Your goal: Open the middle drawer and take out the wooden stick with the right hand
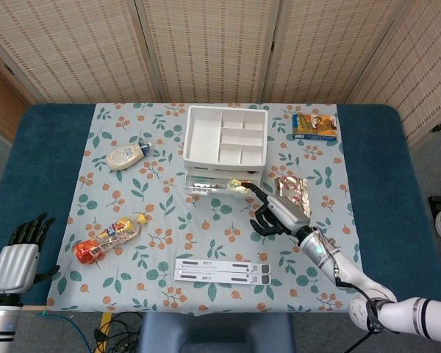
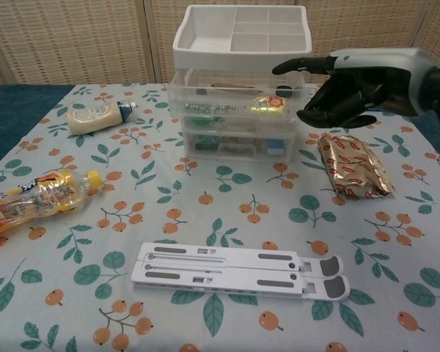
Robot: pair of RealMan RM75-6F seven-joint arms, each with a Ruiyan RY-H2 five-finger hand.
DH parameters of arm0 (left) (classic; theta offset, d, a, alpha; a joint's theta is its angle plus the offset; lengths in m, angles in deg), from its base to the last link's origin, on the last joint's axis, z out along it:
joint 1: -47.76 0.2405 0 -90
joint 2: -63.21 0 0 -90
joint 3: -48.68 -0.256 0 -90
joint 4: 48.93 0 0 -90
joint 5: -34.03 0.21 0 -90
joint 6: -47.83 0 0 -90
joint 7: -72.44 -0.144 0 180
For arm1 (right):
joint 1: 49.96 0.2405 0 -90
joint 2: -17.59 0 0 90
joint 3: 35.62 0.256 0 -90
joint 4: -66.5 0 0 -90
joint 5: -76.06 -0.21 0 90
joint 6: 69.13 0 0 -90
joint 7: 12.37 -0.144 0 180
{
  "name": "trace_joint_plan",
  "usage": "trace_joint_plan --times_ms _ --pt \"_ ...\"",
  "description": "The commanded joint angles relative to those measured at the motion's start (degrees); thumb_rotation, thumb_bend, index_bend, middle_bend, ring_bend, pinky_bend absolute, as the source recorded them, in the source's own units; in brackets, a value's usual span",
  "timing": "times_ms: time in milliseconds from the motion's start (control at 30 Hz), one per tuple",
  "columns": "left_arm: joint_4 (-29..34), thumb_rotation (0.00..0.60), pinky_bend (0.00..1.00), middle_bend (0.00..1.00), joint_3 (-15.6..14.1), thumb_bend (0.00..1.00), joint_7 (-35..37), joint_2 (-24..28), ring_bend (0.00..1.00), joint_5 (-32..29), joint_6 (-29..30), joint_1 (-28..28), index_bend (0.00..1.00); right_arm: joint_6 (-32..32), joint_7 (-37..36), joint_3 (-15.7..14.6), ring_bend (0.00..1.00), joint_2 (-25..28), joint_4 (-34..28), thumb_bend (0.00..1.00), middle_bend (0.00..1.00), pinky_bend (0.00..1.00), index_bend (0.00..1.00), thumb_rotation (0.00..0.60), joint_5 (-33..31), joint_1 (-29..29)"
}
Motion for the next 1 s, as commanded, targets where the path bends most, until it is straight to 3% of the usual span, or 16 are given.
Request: trace_joint_plan --times_ms 33,233,400,600,1000 --pt "0.0 0.6 0.11 0.07 0.0 0.14 0.0 0.0 0.1 -0.1 0.0 0.0 0.1 -1.3 1.8 0.4 0.89 -0.6 1.8 0.51 0.85 0.95 0.01 0.6 -2.3 1.6" --pt "0.0 0.6 0.11 0.07 0.0 0.14 0.1 0.2 0.1 -0.2 0.1 0.0 0.1 -3.1 5.4 -0.2 0.89 -0.9 3.1 0.51 0.85 0.95 0.02 0.6 -6.2 3.8" --pt "0.0 0.6 0.11 0.07 0.0 0.14 0.1 0.2 0.1 -0.1 0.2 0.1 0.1 -2.9 6.8 -0.6 0.89 -0.7 2.6 0.52 0.85 0.95 0.13 0.6 -7.9 4.2" --pt "0.2 0.6 0.11 0.07 0.0 0.14 0.0 0.3 0.1 0.0 0.2 0.0 0.1 -2.6 7.3 -1.2 0.89 0.0 1.1 0.51 0.85 0.95 0.2 0.6 -7.7 3.9" --pt "0.3 0.6 0.11 0.07 -0.1 0.14 -0.1 0.2 0.1 0.0 0.2 0.0 0.1 -2.8 6.1 -2.7 0.89 2.8 -3.4 0.51 0.85 0.95 0.21 0.6 -4.7 2.2"
